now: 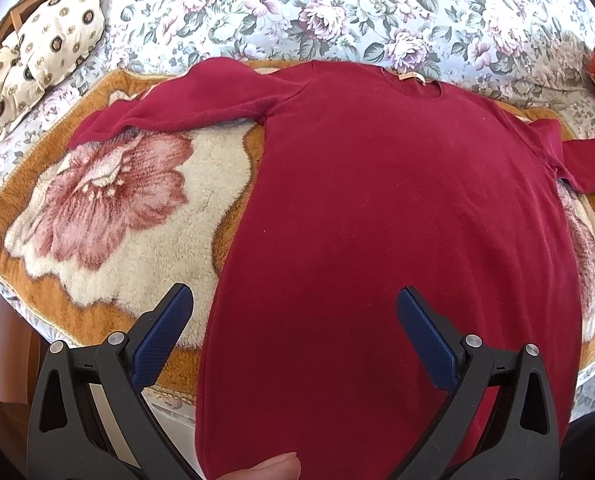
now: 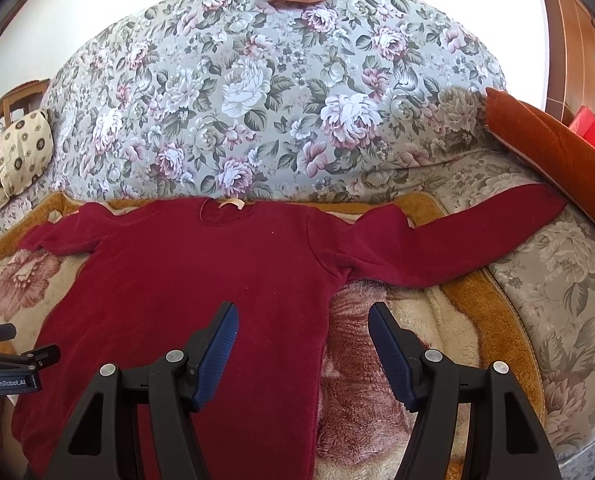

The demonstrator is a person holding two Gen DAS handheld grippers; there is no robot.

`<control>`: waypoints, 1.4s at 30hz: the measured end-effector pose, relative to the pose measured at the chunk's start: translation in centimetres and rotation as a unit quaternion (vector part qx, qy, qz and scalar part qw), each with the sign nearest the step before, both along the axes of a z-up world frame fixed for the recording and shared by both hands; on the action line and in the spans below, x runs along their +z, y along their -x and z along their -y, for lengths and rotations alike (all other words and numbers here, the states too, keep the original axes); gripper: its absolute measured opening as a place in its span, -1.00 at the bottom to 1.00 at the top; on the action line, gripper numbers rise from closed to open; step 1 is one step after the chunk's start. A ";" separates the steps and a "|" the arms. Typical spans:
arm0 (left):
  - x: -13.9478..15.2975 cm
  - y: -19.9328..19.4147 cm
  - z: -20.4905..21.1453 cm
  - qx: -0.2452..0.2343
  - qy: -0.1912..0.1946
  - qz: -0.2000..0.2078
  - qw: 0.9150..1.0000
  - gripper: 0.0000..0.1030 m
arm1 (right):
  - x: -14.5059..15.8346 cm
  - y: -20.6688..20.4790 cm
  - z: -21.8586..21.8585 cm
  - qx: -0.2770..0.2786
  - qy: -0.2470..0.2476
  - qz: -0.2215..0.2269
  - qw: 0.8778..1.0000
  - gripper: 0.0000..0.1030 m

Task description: Fold small clothes

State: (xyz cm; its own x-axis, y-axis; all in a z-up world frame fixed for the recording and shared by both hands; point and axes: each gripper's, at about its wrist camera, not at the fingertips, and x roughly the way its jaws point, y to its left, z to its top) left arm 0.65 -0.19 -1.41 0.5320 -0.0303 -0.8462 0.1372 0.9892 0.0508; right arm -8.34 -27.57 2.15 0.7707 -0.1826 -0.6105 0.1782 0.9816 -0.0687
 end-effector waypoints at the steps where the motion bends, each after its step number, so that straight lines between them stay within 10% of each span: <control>1: 0.1 0.1 -0.1 -0.001 -0.002 0.003 1.000 0.98 | 0.1 0.1 0.0 0.000 0.001 0.003 1.000 0.26; 12: 0.5 -0.1 -2.7 0.027 -0.029 0.033 0.999 0.99 | -0.2 -0.7 -1.8 0.014 0.013 0.004 1.000 0.26; 18: 1.5 -0.1 -4.5 0.019 0.019 0.060 0.998 0.99 | -0.2 -0.7 -1.8 0.027 0.027 0.002 0.999 0.26; 28: 0.4 -0.7 -8.6 0.030 0.028 0.019 0.999 0.99 | -0.8 4.9 1.1 0.089 0.084 -0.037 0.992 0.26; 42: -1.9 -3.5 -17.1 0.109 0.009 -0.002 0.994 0.99 | 0.5 -2.4 -5.6 0.091 -0.036 0.036 0.995 0.27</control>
State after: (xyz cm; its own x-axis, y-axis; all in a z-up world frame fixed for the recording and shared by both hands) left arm 4.18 16.92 -3.30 0.5246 0.0710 -0.8484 -0.0810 0.9962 0.0333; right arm -5.91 -21.97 2.63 0.8287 0.0062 -0.5596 -0.0010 1.0000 0.0097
